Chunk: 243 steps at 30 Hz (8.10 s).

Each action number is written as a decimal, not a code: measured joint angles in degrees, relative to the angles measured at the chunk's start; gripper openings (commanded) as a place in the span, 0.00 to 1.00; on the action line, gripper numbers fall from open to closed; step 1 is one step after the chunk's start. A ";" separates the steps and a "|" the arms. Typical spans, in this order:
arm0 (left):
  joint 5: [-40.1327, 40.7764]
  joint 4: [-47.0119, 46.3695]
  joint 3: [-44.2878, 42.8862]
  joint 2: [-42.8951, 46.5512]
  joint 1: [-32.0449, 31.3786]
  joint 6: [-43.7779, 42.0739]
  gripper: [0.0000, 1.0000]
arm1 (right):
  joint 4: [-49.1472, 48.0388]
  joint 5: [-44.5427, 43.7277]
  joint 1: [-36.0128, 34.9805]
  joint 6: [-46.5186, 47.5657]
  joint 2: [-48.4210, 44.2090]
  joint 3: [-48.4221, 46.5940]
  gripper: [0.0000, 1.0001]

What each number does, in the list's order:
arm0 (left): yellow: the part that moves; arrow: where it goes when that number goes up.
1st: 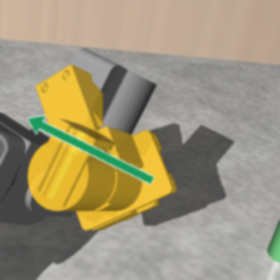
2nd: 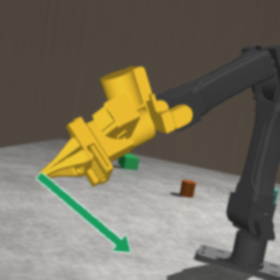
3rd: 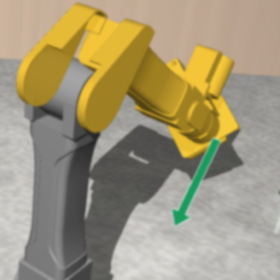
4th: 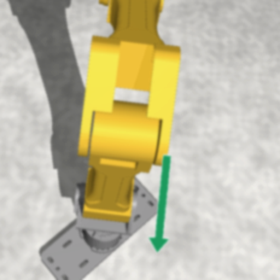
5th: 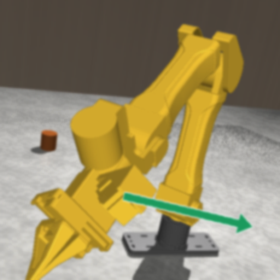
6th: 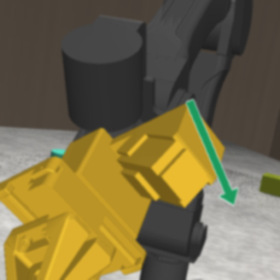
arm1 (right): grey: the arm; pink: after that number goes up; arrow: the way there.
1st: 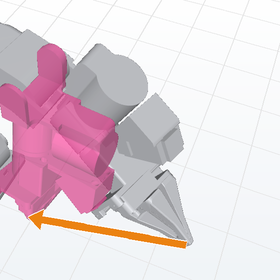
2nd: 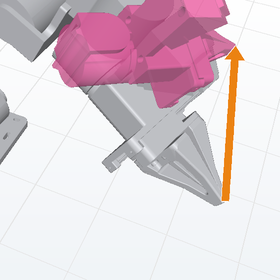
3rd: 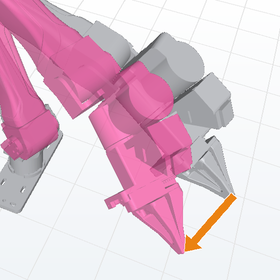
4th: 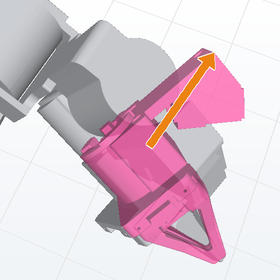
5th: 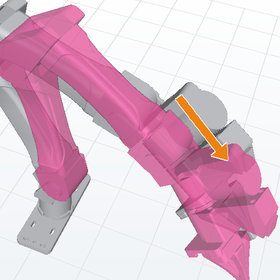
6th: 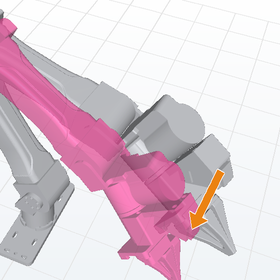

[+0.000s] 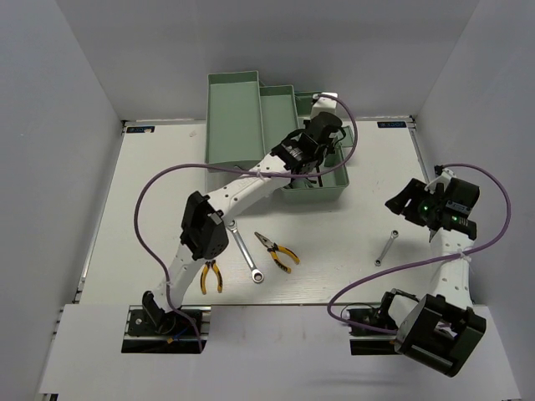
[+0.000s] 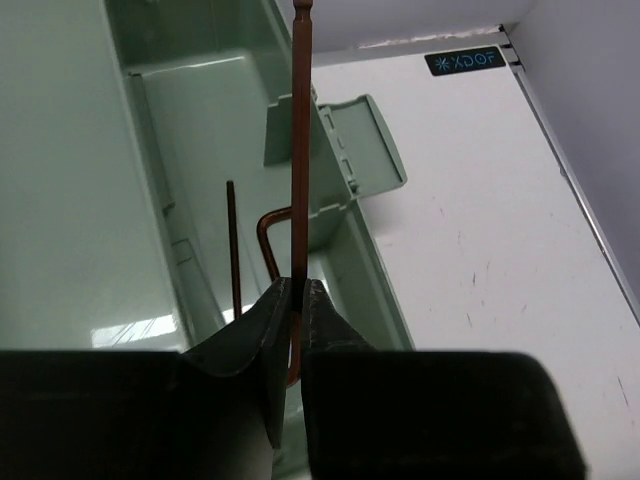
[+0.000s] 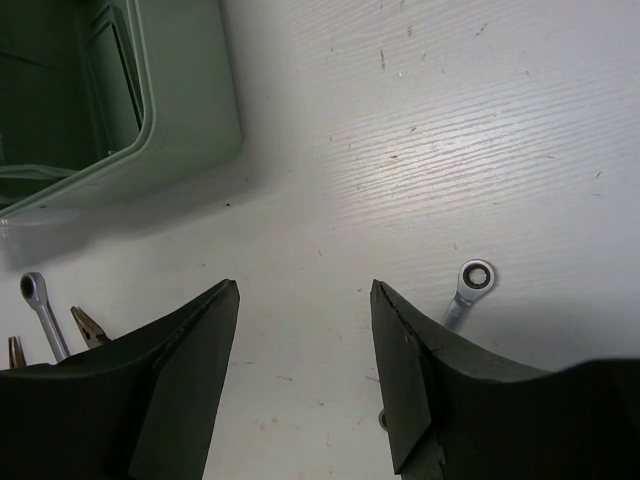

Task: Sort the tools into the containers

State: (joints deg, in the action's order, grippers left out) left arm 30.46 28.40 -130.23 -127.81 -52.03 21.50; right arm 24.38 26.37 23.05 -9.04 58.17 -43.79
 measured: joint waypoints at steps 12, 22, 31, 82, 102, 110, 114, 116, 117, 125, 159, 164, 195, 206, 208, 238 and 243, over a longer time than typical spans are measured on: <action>-3.23 -3.82 -2.80 -8.39 2.14 -0.90 0.34 | 0.44 1.46 0.63 2.54 1.07 0.50 0.91; -7.04 -5.14 -2.78 -8.35 4.09 -0.24 0.76 | 3.23 4.13 0.85 9.35 3.32 0.50 0.72; -11.63 -4.00 20.87 13.40 2.62 -1.01 0.04 | 7.06 -2.45 0.83 14.25 5.70 0.50 0.34; -13.20 6.05 77.50 60.70 2.75 -6.01 0.89 | 10.45 -31.54 -16.48 2.71 31.43 -5.29 0.00; -19.43 5.01 79.78 47.21 2.80 12.13 0.84 | 10.43 -7.04 -17.22 11.04 22.67 -15.10 0.00; -19.02 3.67 83.14 45.59 2.80 20.41 0.76 | 11.30 3.85 -23.10 10.91 27.26 -31.45 0.00; -18.88 1.66 85.88 44.87 2.80 24.50 0.73 | 10.36 7.69 -30.10 10.40 36.35 -44.37 0.00; -18.86 1.22 86.77 44.87 2.80 26.25 0.73 | 9.62 9.35 -33.22 9.57 41.99 -52.24 0.00; -18.80 1.11 86.79 44.85 2.78 26.97 0.71 | 9.77 9.97 -34.53 9.18 44.37 -55.76 0.00; -17.57 -0.61 86.14 43.21 2.67 30.86 0.71 | 7.76 10.60 -41.24 2.34 61.22 -79.93 0.00; -8.37 9.99 76.19 33.05 -1.44 38.60 0.40 | -3.85 2.69 -35.56 -5.81 32.94 -37.16 0.56; -6.40 10.05 76.74 33.09 -3.19 40.54 0.16 | -4.92 4.31 -33.00 -6.88 27.67 -27.56 0.56; -1.70 2.73 83.43 36.15 -8.76 41.22 0.35 | -6.91 12.13 -21.77 -11.15 11.67 -11.13 0.58; 0.72 3.41 82.79 35.08 -10.49 41.09 0.00 | -7.41 14.64 -18.62 -11.93 10.14 -9.53 0.71; 1.40 3.61 82.79 35.12 -11.04 41.33 0.00 | -7.32 15.21 -18.10 -11.69 9.57 -9.09 0.88; -10.16 18.47 82.40 55.82 -17.09 38.58 0.00 | -5.73 30.64 -12.50 -1.95 8.96 -1.29 0.00; -10.16 18.18 81.50 55.80 -17.09 37.79 0.00 | -5.42 30.97 -11.96 -1.66 8.96 -1.07 0.00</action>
State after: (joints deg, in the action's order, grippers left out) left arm 20.29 46.59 -48.73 -72.01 -69.12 59.29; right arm 18.96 57.34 11.09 -10.70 67.13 -44.86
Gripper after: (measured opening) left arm 0.316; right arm 0.005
